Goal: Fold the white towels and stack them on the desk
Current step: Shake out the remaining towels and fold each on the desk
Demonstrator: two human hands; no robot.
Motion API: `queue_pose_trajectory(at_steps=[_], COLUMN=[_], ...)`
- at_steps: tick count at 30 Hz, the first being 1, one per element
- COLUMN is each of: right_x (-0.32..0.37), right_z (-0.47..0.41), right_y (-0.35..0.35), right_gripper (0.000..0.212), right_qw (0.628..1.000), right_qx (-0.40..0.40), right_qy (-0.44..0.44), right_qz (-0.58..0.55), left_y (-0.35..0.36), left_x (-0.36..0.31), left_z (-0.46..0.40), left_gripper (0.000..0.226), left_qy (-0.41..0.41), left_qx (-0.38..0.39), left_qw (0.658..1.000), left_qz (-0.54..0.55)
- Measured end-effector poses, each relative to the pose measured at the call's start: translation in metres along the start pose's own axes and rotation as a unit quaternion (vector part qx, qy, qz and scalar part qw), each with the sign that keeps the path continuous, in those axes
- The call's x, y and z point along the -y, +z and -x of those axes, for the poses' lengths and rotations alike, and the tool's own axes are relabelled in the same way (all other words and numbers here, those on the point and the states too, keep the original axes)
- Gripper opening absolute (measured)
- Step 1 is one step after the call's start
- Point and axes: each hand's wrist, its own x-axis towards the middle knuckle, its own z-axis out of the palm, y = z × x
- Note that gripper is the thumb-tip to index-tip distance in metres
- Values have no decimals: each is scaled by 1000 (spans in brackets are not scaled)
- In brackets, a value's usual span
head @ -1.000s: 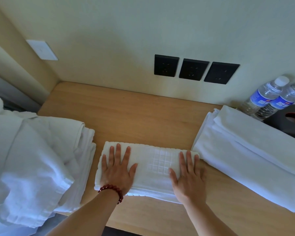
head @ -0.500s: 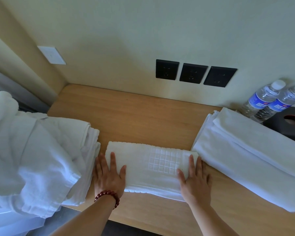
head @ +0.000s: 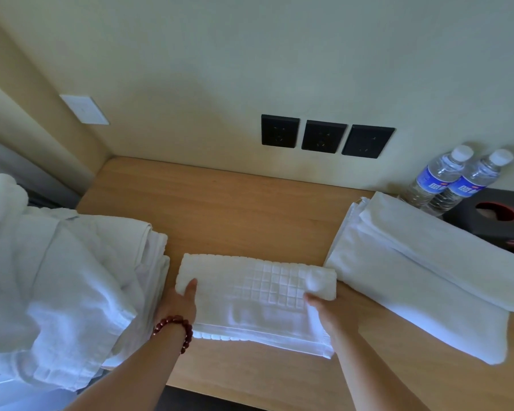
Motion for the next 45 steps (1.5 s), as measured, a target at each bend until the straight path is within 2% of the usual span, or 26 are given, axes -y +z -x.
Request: queue_pose_trajectory(at_steps=[5,9,11,15,19,22,27,35,39,45], right_x=[14,27,35,53,80,93,91,77,67,61], right_z=[3,10,11,16,23,30,57,96,102,97], right_y=[-6,-3,-5,-18,-40,-57,-84,-138,-163,-214], right_gripper=[41,41,35,36,32,29,30,20,22,22], right_qw=[996,996,997,997,992,987,986,973,965,951], right_qx=[81,92,74,9,-16,-38,-71,-145,-151,-112], right_qy=[32,21,-4,-70,-122,-153,-144,-122,-114,-108], right_qz=[-7,-4,8,-13,-31,-29,-49,-135,-180,-268], left_y=[-18,-29,-38,-58,-66,-66,-68,-76,-76,-66], left_x=[6,-6,-21,-44,-58,-62,-88,-153,-179,-223], left_z=[-23,-14,-3,12,26,29,33,61,77,112], left_gripper=[90,58,44,41,38,34,50,59,54,68], left_qy=[-57,-36,3,91,114,111,109,167,198,207], left_qx=[78,73,56,24,7,9,25,84,110,132], left_qw=[995,996,996,987,975,974,982,976,969,965], left_qz=[-19,26,65,132,191,197,155,107,104,96])
